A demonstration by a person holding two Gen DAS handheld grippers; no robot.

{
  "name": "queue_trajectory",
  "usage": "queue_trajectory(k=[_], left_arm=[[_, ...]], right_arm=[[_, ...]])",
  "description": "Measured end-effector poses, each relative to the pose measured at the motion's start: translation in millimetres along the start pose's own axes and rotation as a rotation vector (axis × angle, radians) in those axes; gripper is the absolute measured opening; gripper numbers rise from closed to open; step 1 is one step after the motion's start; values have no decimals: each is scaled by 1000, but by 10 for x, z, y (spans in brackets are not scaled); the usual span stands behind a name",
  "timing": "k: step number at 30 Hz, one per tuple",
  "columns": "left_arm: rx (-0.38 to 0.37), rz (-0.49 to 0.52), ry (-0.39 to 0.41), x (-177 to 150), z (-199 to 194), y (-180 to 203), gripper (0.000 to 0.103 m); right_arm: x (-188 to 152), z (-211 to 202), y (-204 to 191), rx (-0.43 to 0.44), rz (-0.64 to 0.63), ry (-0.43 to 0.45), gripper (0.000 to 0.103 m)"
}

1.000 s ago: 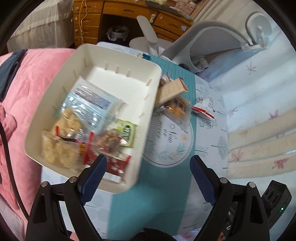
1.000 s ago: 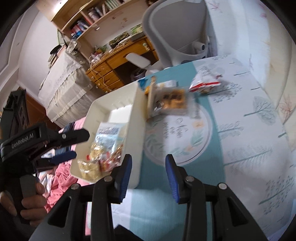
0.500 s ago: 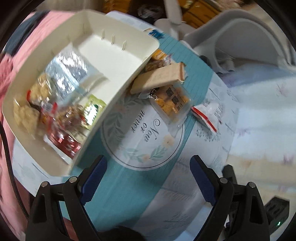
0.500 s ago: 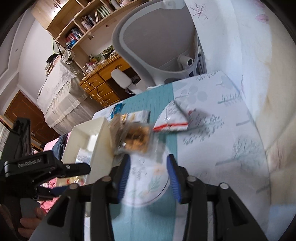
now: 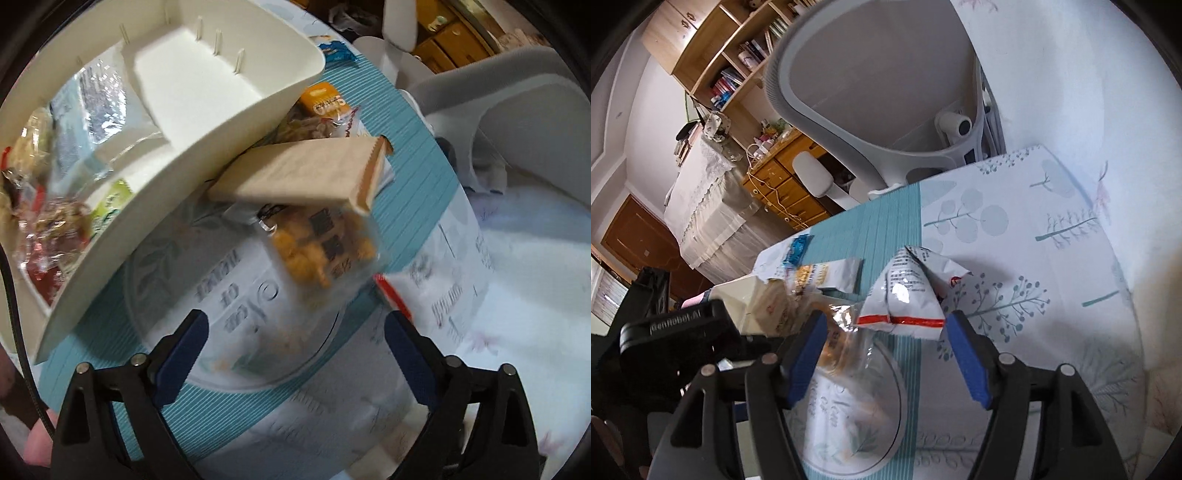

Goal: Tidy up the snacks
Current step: 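Grasp the clear orange-cube snack bag with the left gripper while the right grasps the white red-striped bag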

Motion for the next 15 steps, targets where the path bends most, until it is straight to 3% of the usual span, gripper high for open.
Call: queue_trajectory(k=[9, 15], left_arm=[[14, -59, -15, 214, 370, 147, 99], [44, -72, -5, 313, 521, 210, 99]], right_arm=[[-12, 350, 224, 16, 30, -50, 67], [-40, 465, 287, 33, 13, -99, 39]])
Point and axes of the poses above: each gripper's, at about its wrist camera, not at the fingertips, and z roughly the way its jaws point, y to its right, x to its top, the point moved 5 cm from there along z, roughly the way its jaws point, and after that the axes turned 8 degrees about x, right-handed, at the moved point
